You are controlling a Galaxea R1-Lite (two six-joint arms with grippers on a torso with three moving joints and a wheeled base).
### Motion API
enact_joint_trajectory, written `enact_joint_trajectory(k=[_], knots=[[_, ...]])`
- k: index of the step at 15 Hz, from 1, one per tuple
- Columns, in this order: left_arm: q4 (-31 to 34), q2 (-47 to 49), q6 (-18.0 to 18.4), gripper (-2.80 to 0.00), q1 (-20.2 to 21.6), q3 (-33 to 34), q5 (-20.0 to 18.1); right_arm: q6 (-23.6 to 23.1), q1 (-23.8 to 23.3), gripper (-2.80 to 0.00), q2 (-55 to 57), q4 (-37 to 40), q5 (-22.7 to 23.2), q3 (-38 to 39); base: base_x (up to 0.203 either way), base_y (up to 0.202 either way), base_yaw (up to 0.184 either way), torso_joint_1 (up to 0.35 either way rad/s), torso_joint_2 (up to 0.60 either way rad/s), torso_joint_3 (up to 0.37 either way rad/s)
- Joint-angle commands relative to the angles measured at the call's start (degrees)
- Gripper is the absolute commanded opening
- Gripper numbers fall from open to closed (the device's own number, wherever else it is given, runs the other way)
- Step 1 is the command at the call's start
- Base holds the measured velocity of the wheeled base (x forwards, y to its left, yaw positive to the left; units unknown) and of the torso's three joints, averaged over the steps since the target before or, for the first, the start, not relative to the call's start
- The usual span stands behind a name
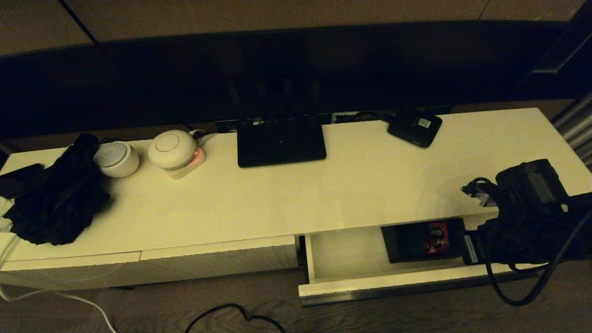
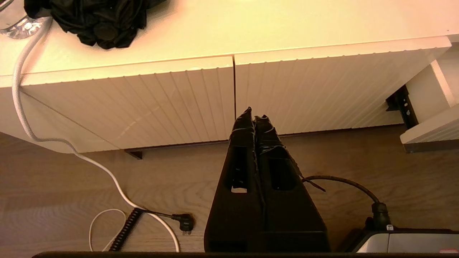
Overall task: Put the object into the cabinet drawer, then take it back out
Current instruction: Open the drawer
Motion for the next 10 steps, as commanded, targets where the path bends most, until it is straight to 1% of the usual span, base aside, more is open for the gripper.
enact_joint_trajectory(k=[1,3,10], knots=[[0.0,0.0,0.0,-2.8,0.1,0.2,0.0,-0.4,-0.1,-2.8,1.3,-0.7,0.1,0.2,0.0,0.0,0.0,0.0,0.0,0.0],[0.0,0.0,0.0,-2.8,0.1,0.2,0.0,-0.8,-0.1,-2.8,1.7,-1.9,0.1,1.0,0.0,0.0,0.0,0.0,0.0,0.0],[0.0,0.0,0.0,-2.8,0.1,0.2,0.0,-2.6,0.3,-2.8,1.4,-0.9,0.1,4.1,0.0,0.0,0.0,0.0,0.0,0.0]])
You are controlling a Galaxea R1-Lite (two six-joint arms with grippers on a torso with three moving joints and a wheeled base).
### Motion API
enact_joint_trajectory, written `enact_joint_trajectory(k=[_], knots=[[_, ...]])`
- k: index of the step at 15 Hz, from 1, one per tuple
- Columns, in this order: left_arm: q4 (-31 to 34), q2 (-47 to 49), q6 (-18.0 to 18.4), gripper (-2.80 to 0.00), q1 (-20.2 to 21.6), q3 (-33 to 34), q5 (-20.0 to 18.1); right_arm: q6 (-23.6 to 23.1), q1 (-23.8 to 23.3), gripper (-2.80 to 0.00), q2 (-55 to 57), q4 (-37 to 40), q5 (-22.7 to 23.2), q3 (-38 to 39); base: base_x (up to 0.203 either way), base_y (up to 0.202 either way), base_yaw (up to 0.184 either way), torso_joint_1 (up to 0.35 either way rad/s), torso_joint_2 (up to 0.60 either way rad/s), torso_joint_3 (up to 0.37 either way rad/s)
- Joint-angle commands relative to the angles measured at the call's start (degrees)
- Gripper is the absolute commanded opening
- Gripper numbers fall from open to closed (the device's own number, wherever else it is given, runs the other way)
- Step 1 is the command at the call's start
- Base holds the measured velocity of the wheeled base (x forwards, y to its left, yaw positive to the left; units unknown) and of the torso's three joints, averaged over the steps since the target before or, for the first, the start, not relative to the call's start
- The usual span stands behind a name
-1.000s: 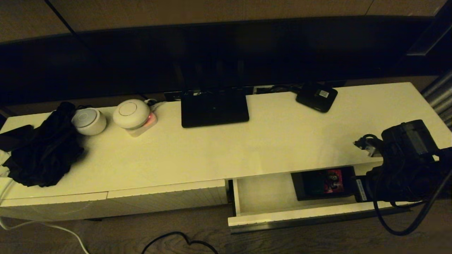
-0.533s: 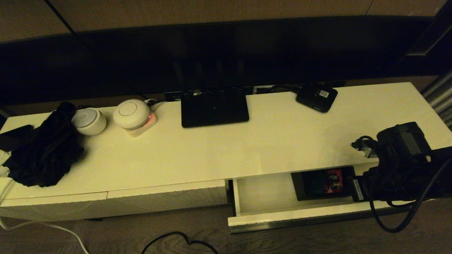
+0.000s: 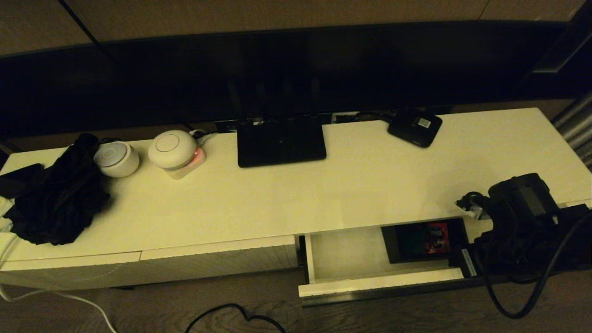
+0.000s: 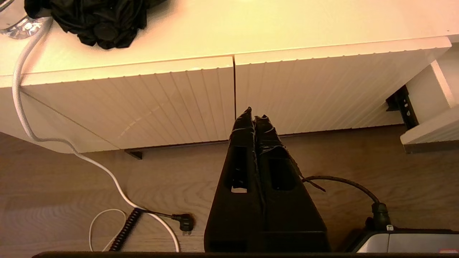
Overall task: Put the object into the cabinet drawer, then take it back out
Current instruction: Open the drawer
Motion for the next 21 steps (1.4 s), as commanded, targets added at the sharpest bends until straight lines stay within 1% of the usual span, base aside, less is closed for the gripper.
enact_joint_trajectory(k=[1,7,10,11,18,21], knots=[[0.0,0.0,0.0,-2.8,0.0,0.2,0.0,-1.0,0.2,-2.8,-0.5,0.7,0.1,1.0,0.0,0.0,0.0,0.0,0.0,0.0],[0.0,0.0,0.0,-2.8,0.0,0.2,0.0,-2.5,0.3,-2.8,-2.6,4.0,0.1,3.2,0.0,0.0,0.0,0.0,0.0,0.0],[0.0,0.0,0.0,-2.8,0.0,0.2,0.0,-6.4,0.3,-2.8,-4.4,4.5,0.2,6.4,0.0,0.0,0.0,0.0,0.0,0.0],[0.0,0.0,0.0,-2.8,0.0,0.2,0.0,-6.8,0.3,-2.8,-4.9,4.6,0.3,7.1,0.0,0.0,0.0,0.0,0.0,0.0],[0.0,0.0,0.0,-2.8,0.0,0.2,0.0,-6.9,0.7,-2.8,-6.5,4.5,0.8,13.5,0.0,0.0,0.0,0.0,0.0,0.0],[0.0,0.0,0.0,-2.8,0.0,0.2,0.0,-6.9,0.7,-2.8,-6.7,4.6,1.7,14.8,0.0,0.0,0.0,0.0,0.0,0.0]])
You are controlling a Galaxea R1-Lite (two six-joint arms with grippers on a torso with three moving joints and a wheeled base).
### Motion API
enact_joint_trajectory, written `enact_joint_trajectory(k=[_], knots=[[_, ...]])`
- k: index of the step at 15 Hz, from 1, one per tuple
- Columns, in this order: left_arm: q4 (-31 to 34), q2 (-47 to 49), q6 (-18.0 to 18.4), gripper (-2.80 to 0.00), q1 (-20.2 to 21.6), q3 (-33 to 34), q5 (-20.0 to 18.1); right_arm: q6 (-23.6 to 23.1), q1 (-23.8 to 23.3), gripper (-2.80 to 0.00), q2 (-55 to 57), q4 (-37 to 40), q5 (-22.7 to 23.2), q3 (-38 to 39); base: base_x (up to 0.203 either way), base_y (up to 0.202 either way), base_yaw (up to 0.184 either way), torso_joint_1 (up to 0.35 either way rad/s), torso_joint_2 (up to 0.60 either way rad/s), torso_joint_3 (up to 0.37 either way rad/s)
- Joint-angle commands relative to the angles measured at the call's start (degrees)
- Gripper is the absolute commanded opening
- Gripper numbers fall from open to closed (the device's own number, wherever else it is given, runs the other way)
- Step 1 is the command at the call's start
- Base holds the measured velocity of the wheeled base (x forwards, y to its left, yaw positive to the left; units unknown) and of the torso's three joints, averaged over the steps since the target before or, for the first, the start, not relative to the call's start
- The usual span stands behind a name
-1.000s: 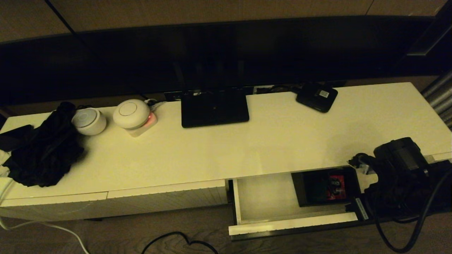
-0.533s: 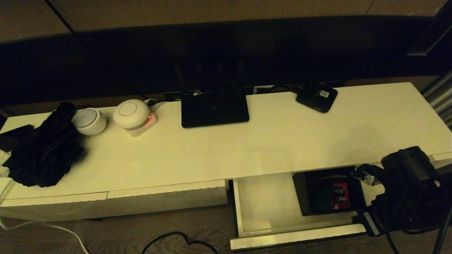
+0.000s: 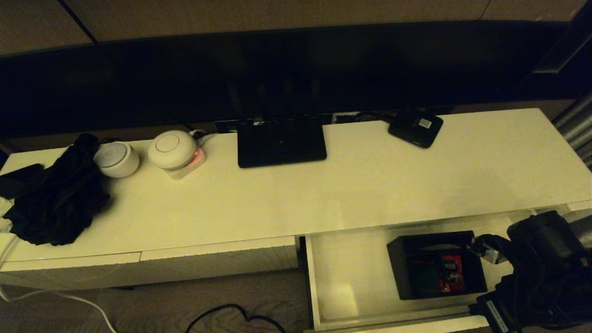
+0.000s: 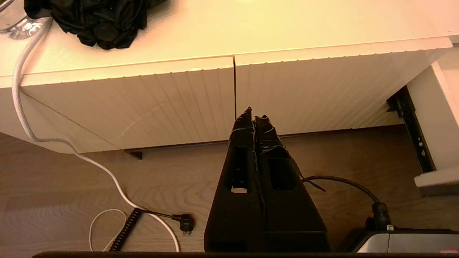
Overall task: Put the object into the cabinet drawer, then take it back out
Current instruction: Open the drawer, then take the storage box out of the drawer and put it on the table
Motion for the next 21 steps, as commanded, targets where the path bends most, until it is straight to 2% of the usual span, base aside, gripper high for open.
enact_joint_trajectory(k=[1,5,11,15,18,19,20,21], knots=[[0.0,0.0,0.0,-2.8,0.0,0.2,-0.1,0.0,0.0,-2.8,-0.5,0.3,0.6,1.5,0.0,0.0,0.0,0.0,0.0,0.0],[0.0,0.0,0.0,-2.8,0.0,0.2,0.0,-0.1,0.0,-2.8,-1.3,0.2,1.4,3.5,0.0,0.0,0.0,0.0,0.0,0.0],[0.0,0.0,0.0,-2.8,0.0,0.2,0.0,0.0,0.0,-2.8,-4.5,-0.5,0.8,2.2,0.0,0.0,0.0,0.0,0.0,0.0],[0.0,0.0,0.0,-2.8,0.0,0.2,0.0,0.3,0.0,-2.8,-7.9,1.6,0.0,-2.8,0.0,0.0,0.0,0.0,0.0,0.0],[0.0,0.0,0.0,-2.8,0.0,0.2,0.0,0.5,0.7,-2.8,-5.6,3.1,-2.7,-6.1,0.0,0.0,0.0,0.0,0.0,0.0],[0.0,0.0,0.0,-2.8,0.0,0.2,0.0,0.6,1.4,-1.95,-5.5,3.1,-3.9,-7.0,0.0,0.0,0.0,0.0,0.0,0.0],[0.0,0.0,0.0,-2.8,0.0,0.2,0.0,0.8,2.2,0.0,-5.1,3.3,-4.4,-8.1,0.0,0.0,0.0,0.0,0.0,0.0],[0.0,0.0,0.0,-2.8,0.0,0.2,-0.1,0.8,2.5,0.0,-4.7,4.2,-4.6,-9.0,0.0,0.0,0.0,0.0,0.0,0.0]])
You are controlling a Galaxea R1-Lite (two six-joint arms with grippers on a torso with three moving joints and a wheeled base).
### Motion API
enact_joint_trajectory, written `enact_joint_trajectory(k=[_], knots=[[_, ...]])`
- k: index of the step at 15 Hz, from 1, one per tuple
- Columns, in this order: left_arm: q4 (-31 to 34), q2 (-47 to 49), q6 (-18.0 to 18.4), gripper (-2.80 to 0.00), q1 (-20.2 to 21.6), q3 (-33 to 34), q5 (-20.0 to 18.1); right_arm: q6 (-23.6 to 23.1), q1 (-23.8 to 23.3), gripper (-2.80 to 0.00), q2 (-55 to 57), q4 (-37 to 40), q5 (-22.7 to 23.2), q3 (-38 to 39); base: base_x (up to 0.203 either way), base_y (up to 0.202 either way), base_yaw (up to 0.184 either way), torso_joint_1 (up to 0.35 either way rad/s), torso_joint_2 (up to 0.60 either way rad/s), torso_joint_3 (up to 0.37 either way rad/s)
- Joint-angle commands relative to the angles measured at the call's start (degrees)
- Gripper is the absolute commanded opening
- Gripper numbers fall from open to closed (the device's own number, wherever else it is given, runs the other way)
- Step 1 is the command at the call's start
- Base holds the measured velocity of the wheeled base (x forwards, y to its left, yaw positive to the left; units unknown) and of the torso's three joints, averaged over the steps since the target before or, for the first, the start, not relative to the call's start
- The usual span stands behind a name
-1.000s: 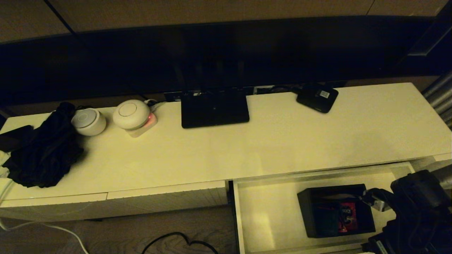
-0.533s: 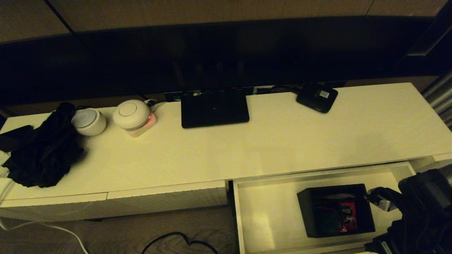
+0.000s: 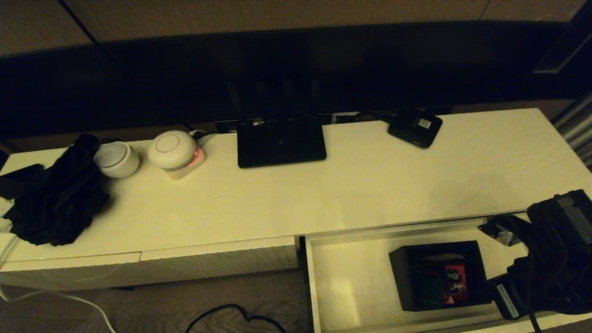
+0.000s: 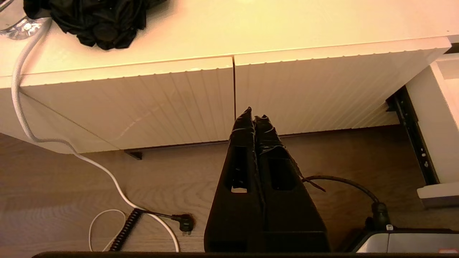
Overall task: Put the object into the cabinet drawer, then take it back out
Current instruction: Take the storage box out of the drawer and put it on the table
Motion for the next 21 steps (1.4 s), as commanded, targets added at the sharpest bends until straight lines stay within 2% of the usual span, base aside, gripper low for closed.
enact_joint_trajectory(k=[1,8,16,21], knots=[[0.0,0.0,0.0,-2.8,0.0,0.2,0.0,0.0,1.4,0.0,1.4,1.9,-0.2,-2.7,0.0,0.0,0.0,0.0,0.0,0.0],[0.0,0.0,0.0,-2.8,0.0,0.2,0.1,7.0,3.6,0.0,7.0,3.4,-1.0,-4.2,0.0,0.0,0.0,0.0,0.0,0.0],[0.0,0.0,0.0,-2.8,0.0,0.2,0.1,7.4,3.7,0.0,11.1,2.3,-1.2,-3.2,0.0,0.0,0.0,0.0,0.0,0.0],[0.0,0.0,0.0,-2.8,0.0,0.2,0.1,7.4,3.2,0.0,15.0,-1.8,-1.3,-3.6,0.0,0.0,0.0,0.0,0.0,0.0]])
